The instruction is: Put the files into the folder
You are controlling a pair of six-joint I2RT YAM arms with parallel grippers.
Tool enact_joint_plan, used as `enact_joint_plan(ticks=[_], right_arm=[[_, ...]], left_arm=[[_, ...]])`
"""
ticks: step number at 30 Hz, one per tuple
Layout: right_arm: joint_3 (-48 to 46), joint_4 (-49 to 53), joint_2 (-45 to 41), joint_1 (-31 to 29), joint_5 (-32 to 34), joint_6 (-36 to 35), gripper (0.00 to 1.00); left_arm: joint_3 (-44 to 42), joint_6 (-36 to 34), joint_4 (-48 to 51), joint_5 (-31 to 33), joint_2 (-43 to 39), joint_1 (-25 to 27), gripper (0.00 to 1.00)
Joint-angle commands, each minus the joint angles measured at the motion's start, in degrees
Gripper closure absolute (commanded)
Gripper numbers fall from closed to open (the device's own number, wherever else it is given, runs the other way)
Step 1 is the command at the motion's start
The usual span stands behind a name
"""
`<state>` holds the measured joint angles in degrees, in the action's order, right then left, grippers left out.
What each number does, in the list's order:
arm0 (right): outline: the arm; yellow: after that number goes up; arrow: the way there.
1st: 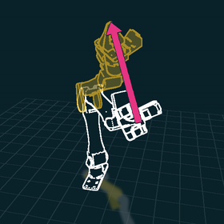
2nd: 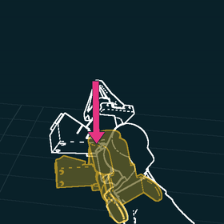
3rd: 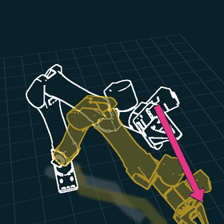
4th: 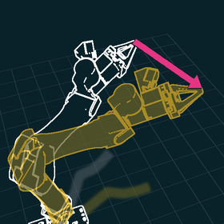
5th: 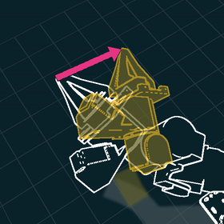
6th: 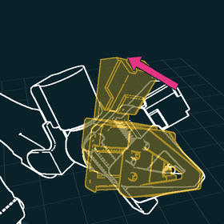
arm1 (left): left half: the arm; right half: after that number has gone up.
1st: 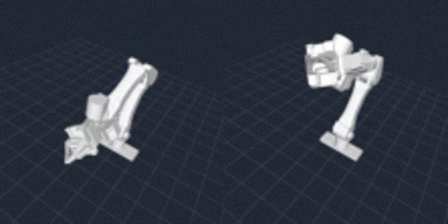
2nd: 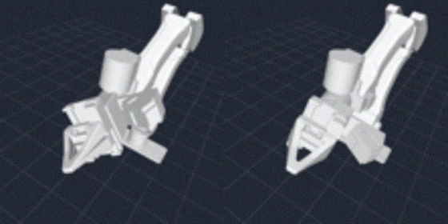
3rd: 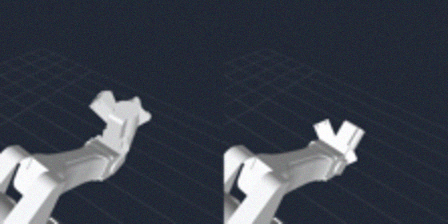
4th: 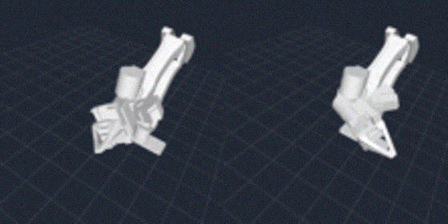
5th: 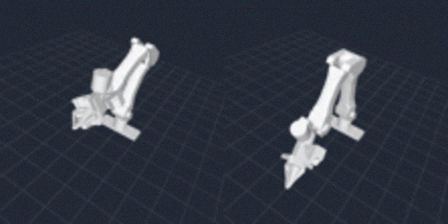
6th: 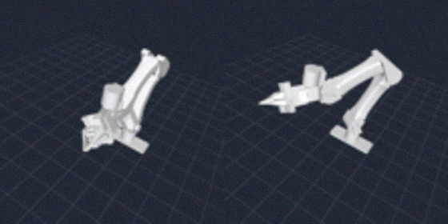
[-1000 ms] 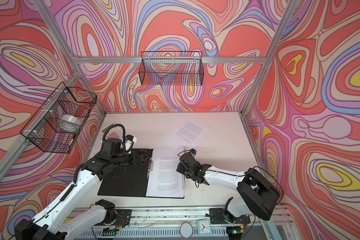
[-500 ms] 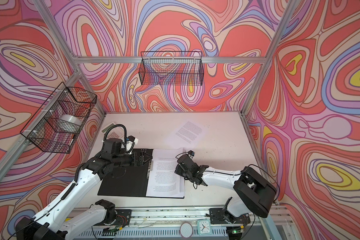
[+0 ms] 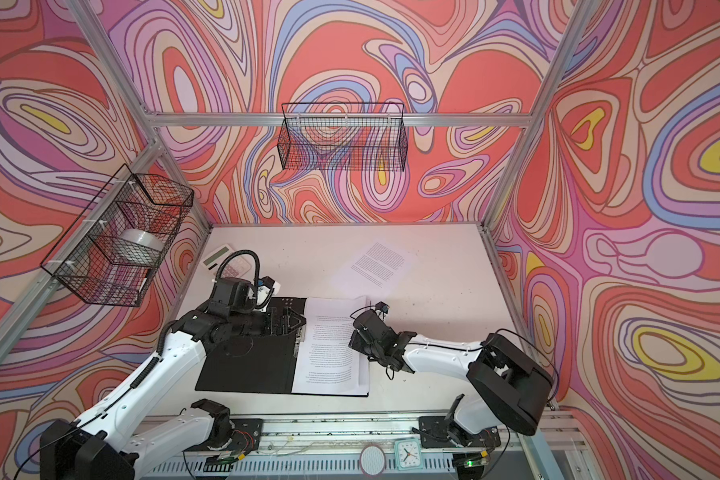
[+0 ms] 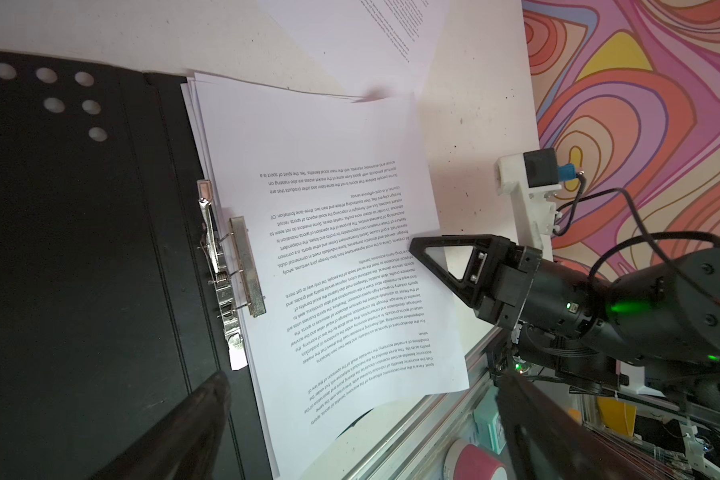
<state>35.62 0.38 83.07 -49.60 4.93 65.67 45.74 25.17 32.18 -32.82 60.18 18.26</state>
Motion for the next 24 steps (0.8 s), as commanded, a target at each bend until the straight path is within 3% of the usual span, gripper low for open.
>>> enact_joint_plan(ticks=[1,16,24], right_arm=[[-0.97,-0.15,-0.47,-0.45,0.96,-0.56,1.00],[-0.35,-1.35,1.08,-0.48,-0.95,-2.15,1.00],[-0.45,-0.36,0.03,-0.49,2.00,-0.60,1.00]], left_arm=[[0.66,-1.36,1.84,-0.68,0.40,-0.36,0.00],[0.38,-0.78,1.30,-0.77,0.99,-0.33,0.00],[0.47,-0.96,1.47,-0.48,1.11,-0.37,0.00]])
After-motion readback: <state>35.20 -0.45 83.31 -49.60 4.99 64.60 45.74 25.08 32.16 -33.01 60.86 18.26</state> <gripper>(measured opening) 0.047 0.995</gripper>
